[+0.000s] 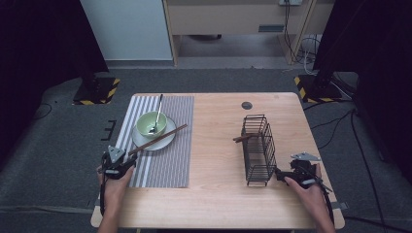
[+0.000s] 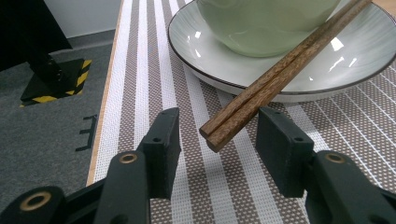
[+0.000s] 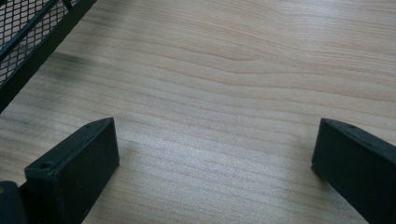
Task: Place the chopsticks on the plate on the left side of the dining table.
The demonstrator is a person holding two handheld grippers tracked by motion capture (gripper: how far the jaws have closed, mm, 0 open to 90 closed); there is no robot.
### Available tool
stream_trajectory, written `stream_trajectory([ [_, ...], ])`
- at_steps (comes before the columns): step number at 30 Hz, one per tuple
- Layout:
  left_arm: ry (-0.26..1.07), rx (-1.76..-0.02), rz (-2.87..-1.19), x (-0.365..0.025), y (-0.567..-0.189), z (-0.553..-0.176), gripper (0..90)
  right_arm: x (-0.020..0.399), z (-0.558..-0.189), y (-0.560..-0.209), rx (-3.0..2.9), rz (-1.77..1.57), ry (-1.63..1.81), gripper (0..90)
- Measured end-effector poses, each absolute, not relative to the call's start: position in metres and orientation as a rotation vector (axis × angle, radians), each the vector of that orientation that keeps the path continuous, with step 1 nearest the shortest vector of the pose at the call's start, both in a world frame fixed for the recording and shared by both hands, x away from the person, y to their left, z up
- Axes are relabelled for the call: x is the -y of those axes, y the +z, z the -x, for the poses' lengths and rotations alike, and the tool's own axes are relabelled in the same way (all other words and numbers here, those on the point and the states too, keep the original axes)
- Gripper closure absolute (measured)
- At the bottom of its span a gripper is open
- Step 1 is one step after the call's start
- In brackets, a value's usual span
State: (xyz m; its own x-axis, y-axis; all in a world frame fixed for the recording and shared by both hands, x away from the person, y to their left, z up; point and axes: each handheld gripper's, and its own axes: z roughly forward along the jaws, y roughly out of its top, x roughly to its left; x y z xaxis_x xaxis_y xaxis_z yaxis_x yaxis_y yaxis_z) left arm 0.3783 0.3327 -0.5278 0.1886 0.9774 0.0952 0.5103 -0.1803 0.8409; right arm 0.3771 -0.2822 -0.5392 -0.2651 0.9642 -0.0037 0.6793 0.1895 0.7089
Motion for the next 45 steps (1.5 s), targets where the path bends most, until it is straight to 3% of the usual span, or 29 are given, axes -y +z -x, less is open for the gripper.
stream_trajectory([
  [45, 0.882, -1.443, -1.779, -0.343, -0.524, -0.393, 50.0, 0.282, -0.377, -0.539, -2.018, -1.535, 0.835, 0.7],
])
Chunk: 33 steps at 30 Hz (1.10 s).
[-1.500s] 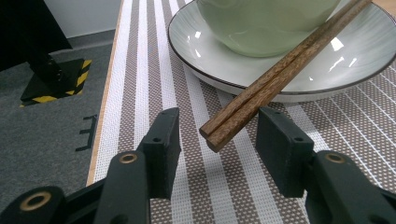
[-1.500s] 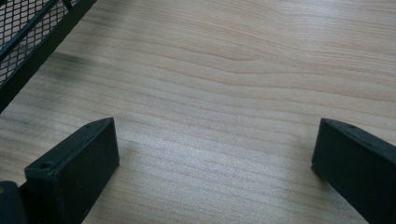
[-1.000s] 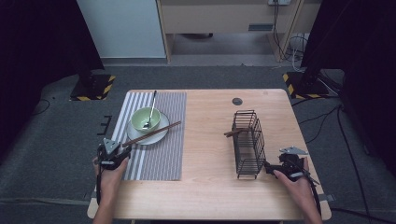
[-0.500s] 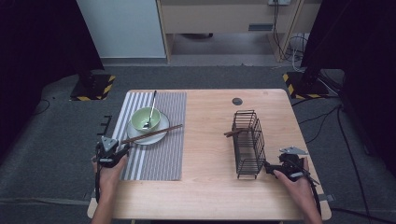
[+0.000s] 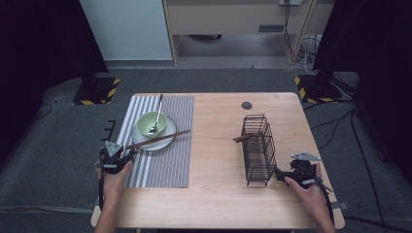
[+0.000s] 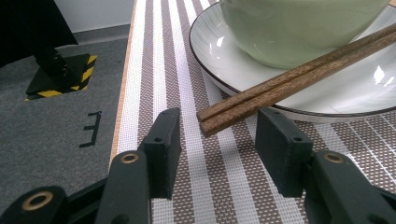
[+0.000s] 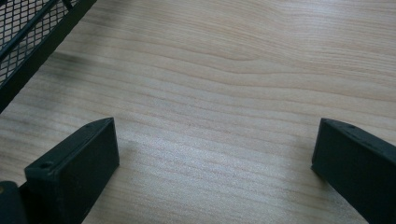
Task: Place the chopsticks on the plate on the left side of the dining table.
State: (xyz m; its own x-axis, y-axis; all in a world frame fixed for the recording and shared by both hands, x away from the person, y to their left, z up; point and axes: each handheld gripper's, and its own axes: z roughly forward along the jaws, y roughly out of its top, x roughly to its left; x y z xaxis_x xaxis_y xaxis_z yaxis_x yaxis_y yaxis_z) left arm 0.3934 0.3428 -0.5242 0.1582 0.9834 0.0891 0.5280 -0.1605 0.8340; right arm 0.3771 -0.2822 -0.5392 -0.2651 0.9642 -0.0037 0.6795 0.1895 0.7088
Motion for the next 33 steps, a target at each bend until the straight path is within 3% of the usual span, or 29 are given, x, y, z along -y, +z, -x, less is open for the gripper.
stream_trajectory([
  [33, 0.884, -1.45, -1.827, -0.3447, -0.5204, -0.4012, 49.3, 0.2822, -0.3771, -0.5392, -2.018, -1.535, 0.835, 0.7],
])
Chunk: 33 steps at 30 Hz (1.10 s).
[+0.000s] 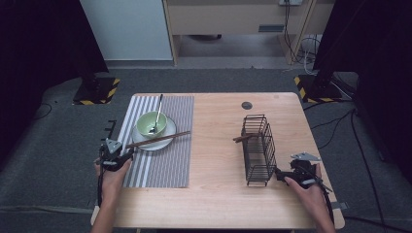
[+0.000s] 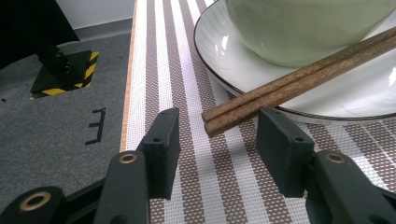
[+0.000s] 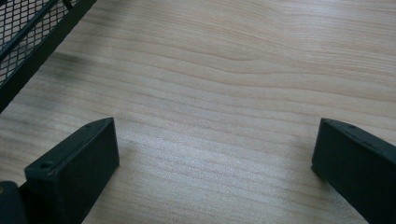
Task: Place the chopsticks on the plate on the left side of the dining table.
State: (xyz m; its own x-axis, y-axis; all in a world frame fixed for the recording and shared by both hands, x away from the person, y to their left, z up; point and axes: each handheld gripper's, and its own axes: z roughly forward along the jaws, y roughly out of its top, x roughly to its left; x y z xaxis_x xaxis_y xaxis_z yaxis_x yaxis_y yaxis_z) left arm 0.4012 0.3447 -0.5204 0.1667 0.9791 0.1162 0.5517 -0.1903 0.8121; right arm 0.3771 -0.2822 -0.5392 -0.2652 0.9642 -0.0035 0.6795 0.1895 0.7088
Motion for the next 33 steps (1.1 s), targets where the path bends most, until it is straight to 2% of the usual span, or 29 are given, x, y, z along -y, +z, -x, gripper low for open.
stream_trajectory([
  [18, 0.91, -1.456, -1.819, -0.3455, -0.5191, -0.4063, 50.4, 0.2822, -0.3771, -0.5392, -2.017, -1.536, 0.836, 0.7],
  [33, 0.925, -1.458, -1.817, -0.3472, -0.5231, -0.4106, 54.8, 0.2822, -0.3771, -0.5392, -2.018, -1.536, 0.836, 0.7],
])
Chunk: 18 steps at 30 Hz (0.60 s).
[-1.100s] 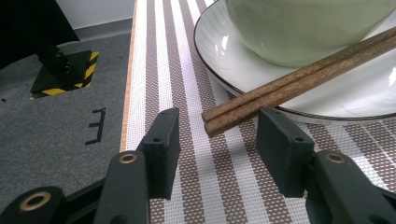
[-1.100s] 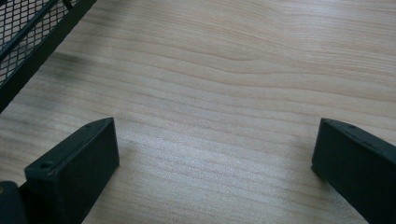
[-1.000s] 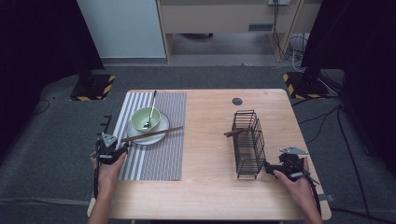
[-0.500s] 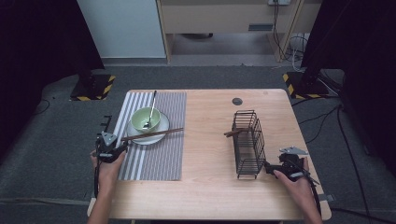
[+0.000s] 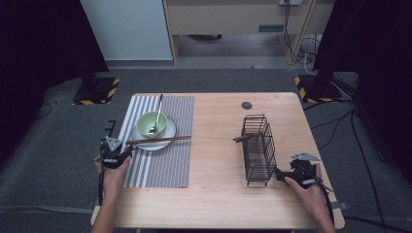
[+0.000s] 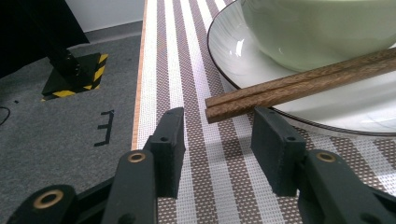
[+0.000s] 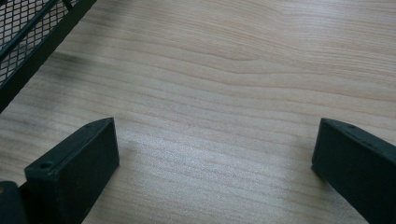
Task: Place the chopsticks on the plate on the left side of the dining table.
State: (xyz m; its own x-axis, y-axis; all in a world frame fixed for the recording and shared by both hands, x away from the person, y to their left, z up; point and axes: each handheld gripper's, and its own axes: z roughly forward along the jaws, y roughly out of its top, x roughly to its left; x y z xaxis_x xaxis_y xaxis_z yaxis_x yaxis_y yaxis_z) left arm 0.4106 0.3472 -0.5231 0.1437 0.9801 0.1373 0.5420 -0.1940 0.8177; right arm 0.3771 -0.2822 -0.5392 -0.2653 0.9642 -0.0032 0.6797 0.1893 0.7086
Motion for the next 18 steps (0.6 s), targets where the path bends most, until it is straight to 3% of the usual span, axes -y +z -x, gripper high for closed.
stream_trajectory([
  [18, 0.915, -1.448, -1.828, -0.3489, -0.5224, -0.4141, 61.9, 0.2822, -0.3772, -0.5392, -2.018, -1.535, 0.836, 0.7],
])
